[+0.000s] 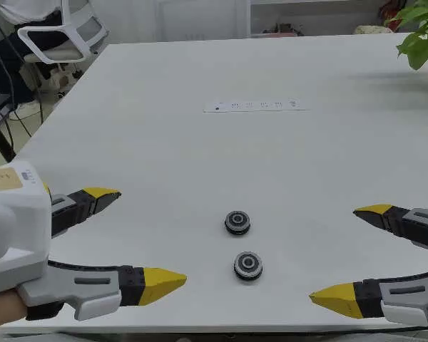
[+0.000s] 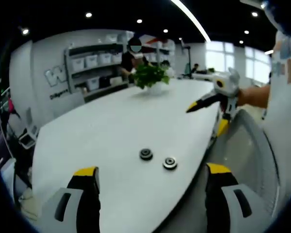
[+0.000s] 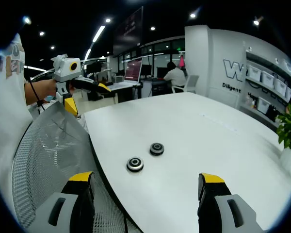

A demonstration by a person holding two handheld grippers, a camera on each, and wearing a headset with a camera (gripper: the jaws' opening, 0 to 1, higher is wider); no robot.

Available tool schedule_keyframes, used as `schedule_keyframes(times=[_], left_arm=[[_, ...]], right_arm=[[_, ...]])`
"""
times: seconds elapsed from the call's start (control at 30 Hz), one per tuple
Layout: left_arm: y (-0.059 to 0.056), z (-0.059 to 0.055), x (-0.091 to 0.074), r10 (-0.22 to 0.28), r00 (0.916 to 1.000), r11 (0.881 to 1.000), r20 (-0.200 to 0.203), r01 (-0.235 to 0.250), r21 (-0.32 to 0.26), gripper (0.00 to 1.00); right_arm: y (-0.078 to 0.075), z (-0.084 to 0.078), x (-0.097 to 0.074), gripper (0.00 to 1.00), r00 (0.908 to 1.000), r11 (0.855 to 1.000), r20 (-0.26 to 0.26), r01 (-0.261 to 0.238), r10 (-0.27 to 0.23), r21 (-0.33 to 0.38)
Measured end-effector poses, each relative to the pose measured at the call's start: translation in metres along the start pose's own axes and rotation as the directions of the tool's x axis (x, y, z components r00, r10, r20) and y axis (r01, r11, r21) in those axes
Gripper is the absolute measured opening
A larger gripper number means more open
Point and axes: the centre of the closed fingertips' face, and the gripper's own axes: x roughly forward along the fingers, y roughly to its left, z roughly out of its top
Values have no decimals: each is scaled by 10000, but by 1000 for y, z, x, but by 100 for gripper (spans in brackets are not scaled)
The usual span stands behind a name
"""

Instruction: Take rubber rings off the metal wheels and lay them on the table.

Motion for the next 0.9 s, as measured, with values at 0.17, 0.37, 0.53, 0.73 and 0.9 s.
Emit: schedule_keyframes(times=[0.17, 0.37, 0.53, 0.73, 0.9], left_arm=[[-2, -2, -1, -43, 10000, 10000, 1, 43, -32, 90], [-4, -3, -2, -56, 10000, 10000, -7, 56, -44, 90], [-5, -4, -3, -54, 10000, 10000, 3, 54, -28, 90], [-5, -5, -7, -13, 10000, 10000, 26, 13, -54, 90], [-6, -7, -9, -42, 10000, 10000, -1, 42, -69, 89]], right_arm=[[0, -1, -2, 88, 10000, 10000, -8, 67, -67, 2], [0, -2, -3, 88, 9999, 9999, -27, 131, -131, 46], [1, -3, -4, 87, 9999, 9998, -106, 138, -137, 137], [3, -2, -3, 87, 9999, 9999, -110, 100, -100, 12], [6, -2, -2, 86, 9998, 9999, -181, 82, -83, -58]])
